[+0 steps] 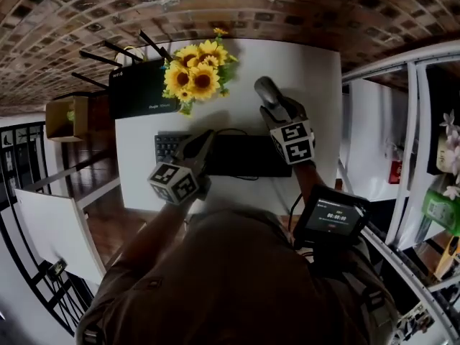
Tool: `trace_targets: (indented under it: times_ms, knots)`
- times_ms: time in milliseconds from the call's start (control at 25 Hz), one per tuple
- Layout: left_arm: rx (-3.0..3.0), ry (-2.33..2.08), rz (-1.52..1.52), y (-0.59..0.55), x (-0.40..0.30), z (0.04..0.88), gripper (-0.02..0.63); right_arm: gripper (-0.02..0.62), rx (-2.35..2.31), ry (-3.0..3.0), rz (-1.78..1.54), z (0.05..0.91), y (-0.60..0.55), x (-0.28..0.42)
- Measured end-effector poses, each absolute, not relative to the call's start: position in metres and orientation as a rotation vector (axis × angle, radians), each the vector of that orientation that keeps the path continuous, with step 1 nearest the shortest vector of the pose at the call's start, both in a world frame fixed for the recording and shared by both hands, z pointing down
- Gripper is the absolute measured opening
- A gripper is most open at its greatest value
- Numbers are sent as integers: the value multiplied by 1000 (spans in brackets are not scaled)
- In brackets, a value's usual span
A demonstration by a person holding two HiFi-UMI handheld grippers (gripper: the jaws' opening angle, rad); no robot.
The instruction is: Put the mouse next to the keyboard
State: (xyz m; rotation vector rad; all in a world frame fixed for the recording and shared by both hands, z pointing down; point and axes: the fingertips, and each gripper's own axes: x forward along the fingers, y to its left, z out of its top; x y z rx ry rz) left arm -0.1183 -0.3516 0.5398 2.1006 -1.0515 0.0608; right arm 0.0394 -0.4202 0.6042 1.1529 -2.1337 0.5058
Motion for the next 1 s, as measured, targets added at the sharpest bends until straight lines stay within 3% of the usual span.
trace_targets:
  times_ms: [280, 1000]
  knots:
    - [2051, -1076, 89, -356, -121, 554, 0, 319, 1063, -2062, 454, 636, -442, 45]
    - [2017, -1102, 103, -356, -123, 560, 1, 318, 950, -2076, 499, 654, -443, 44]
